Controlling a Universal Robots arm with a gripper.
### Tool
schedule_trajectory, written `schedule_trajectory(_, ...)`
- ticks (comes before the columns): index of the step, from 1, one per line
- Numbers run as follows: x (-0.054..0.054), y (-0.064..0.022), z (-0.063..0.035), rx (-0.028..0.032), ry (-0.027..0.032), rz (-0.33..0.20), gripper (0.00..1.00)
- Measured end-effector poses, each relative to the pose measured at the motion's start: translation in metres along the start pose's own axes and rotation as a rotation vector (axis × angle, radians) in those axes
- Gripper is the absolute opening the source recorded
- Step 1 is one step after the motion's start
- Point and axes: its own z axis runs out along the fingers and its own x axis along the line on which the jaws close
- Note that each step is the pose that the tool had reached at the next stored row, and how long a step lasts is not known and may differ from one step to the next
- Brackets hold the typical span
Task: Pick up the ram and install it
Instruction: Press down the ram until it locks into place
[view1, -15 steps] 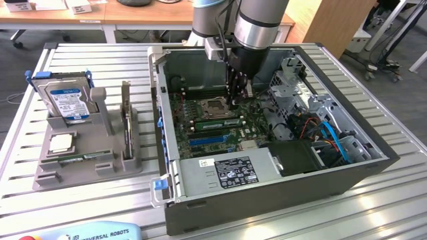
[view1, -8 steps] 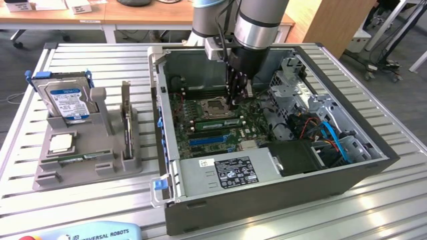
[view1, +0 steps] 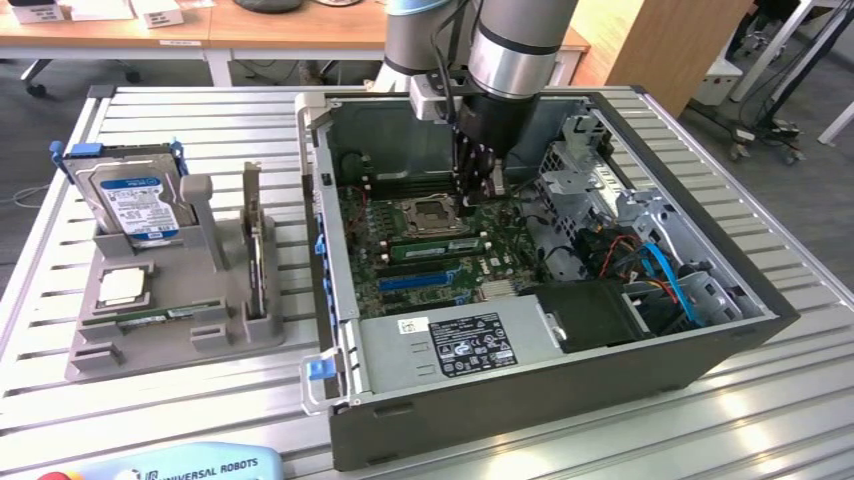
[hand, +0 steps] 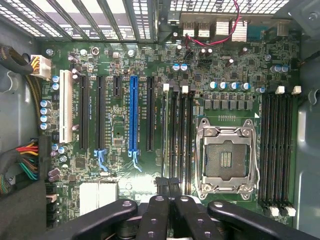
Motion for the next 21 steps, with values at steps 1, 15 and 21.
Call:
schedule_trajectory(1,0.000,0.0000,0.0000,0.0000,0.0000,0.000,0.10)
schedule_trajectory(15,0.000,-0.0184,-0.0006,0.0000,0.0000,0.000,0.10)
schedule_trajectory(21,0.000,-0.0303,-0.0009,0.0000,0.0000,0.000,0.10)
